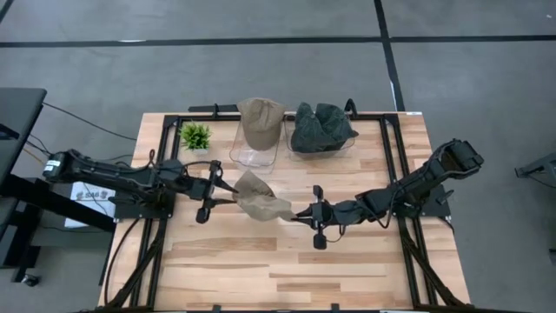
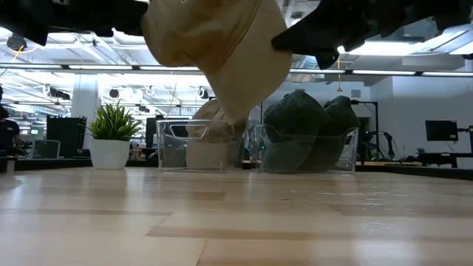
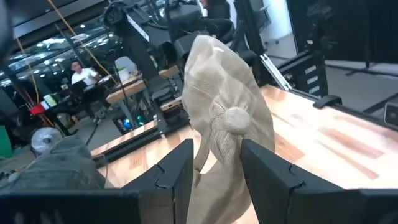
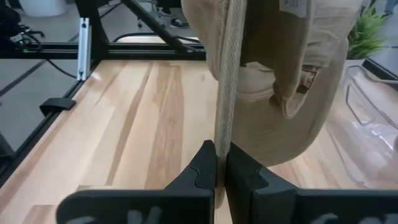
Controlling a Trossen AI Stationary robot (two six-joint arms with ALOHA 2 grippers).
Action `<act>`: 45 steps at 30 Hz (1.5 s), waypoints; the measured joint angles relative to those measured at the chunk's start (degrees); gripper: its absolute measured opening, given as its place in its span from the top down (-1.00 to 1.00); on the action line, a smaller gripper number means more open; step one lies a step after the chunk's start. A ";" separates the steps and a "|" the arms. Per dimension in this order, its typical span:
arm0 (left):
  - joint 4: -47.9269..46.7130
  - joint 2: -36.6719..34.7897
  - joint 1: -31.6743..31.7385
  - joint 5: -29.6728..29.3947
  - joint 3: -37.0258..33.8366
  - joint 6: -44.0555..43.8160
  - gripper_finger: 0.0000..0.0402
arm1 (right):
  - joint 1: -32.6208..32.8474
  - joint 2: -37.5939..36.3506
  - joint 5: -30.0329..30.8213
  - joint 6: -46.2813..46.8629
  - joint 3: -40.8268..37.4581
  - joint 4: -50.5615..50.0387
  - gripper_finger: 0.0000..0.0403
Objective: Pick & Place hat
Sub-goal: Put the light brown cap into the left transparent bin
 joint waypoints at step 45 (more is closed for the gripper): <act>9.20 9.30 -4.77 0.60 0.02 0.71 0.79 | -0.54 0.02 0.13 -0.07 0.00 1.63 0.97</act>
